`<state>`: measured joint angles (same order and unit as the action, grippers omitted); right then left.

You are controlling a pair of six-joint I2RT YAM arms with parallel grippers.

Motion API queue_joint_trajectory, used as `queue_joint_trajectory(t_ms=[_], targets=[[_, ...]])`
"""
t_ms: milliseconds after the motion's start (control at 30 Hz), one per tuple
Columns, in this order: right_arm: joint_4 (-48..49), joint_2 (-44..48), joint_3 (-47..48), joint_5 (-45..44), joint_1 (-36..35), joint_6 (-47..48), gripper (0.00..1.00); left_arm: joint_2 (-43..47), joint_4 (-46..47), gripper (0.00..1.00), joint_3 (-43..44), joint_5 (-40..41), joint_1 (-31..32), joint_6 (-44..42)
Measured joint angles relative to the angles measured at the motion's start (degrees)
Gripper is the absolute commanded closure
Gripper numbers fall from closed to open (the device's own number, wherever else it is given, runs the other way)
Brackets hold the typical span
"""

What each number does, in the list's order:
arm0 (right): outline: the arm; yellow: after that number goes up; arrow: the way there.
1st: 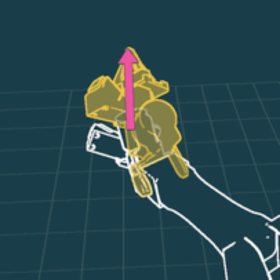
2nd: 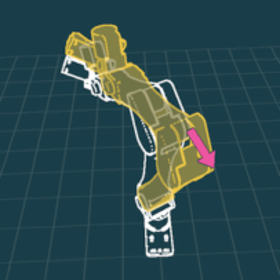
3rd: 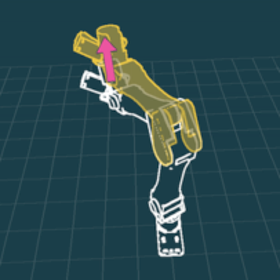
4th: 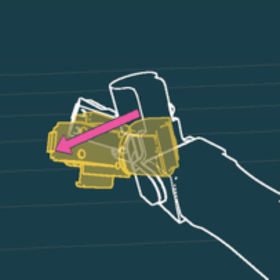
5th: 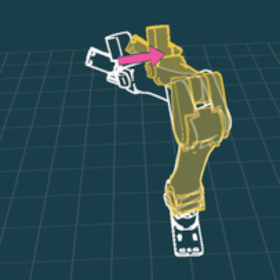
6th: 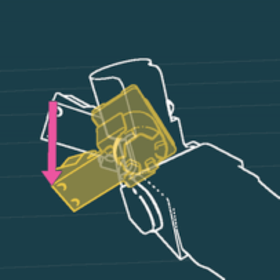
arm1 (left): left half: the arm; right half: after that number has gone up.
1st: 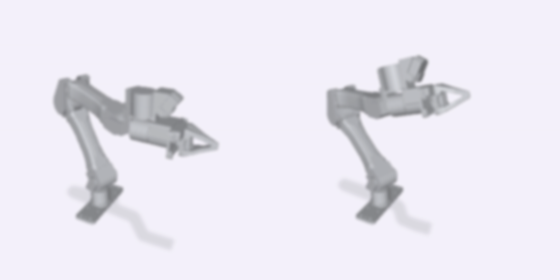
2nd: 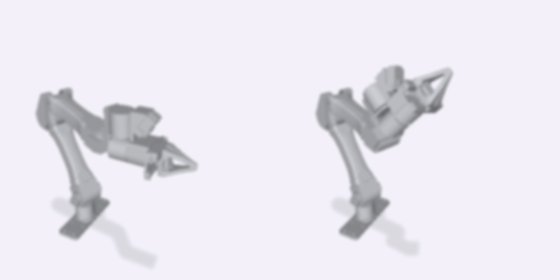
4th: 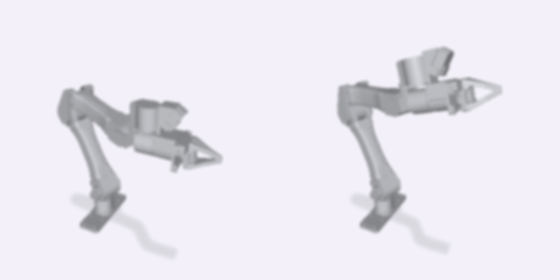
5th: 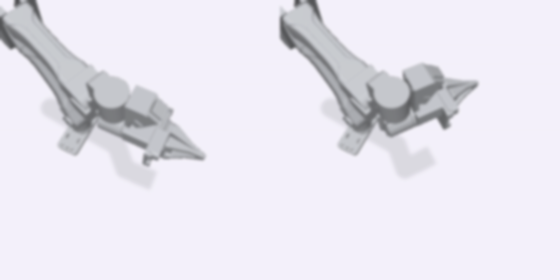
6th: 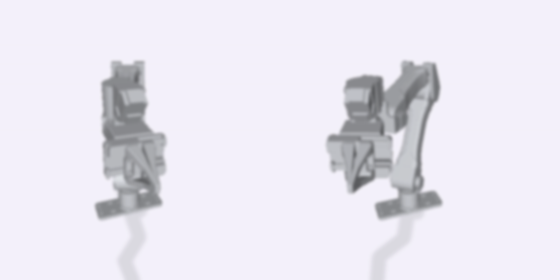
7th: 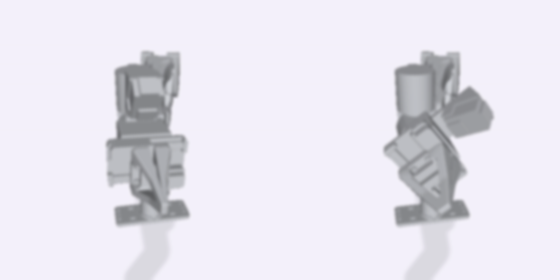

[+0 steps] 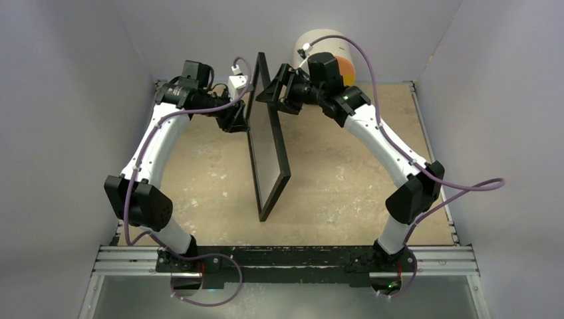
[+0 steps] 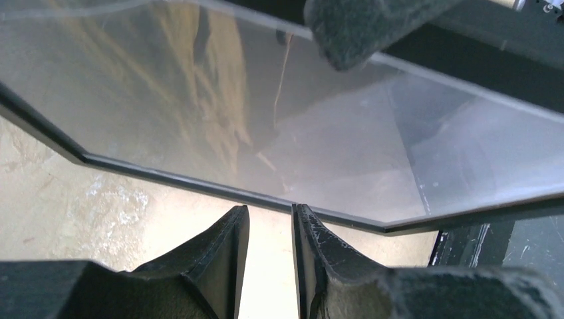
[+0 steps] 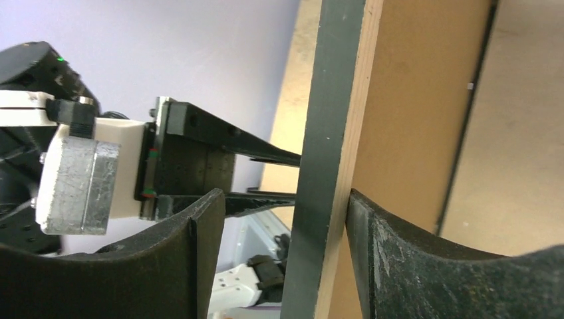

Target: Put the photo into the frame

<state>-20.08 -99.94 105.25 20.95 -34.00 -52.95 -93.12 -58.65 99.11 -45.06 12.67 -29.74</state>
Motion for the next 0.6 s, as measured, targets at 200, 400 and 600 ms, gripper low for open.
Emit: queue_joint_trajectory(t_ms=[200, 400, 600], targets=[[-8.7, -1.1, 2.8, -5.1, 0.1, 8.5, 0.4, 0.1, -0.3, 0.68, -3.9, 1.3, -2.8, -1.5], [-14.4, -1.1, 2.8, -10.2, 0.7, 14.1, 0.48, -0.3, -0.7, 0.69, -9.1, 3.6, -10.4, -5.2], [-17.0, 0.6, -0.4, -14.3, 0.8, 18.2, 0.56, -2.6, 1.7, 0.67, -16.5, 8.6, -12.7, -8.5]])
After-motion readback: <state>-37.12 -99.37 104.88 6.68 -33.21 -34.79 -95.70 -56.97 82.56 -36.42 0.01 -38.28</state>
